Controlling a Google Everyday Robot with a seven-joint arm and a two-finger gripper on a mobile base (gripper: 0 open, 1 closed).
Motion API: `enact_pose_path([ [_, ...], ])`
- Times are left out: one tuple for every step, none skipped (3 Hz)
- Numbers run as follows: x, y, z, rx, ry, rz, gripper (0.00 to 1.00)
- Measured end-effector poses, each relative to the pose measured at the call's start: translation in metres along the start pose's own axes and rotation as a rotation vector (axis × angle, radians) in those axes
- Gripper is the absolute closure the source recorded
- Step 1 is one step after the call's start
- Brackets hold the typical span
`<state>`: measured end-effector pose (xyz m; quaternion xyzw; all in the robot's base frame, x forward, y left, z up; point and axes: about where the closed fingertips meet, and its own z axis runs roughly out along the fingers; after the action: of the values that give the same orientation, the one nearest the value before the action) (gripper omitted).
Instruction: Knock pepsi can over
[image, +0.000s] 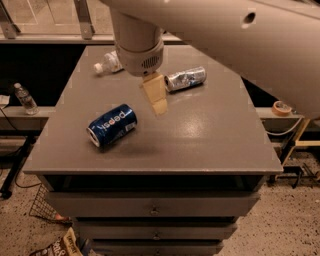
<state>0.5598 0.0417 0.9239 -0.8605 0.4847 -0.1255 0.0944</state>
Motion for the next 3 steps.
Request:
enact_pose_path([
  [0.052, 0.020, -0.025, -0.026, 0.023, 0.191, 0.00],
  [0.098, 0.055, -0.042, -0.031, 0.039, 0.421, 0.00],
  [0.131, 0.097, -0.052, -0.022, 0.049, 0.581, 0.00],
])
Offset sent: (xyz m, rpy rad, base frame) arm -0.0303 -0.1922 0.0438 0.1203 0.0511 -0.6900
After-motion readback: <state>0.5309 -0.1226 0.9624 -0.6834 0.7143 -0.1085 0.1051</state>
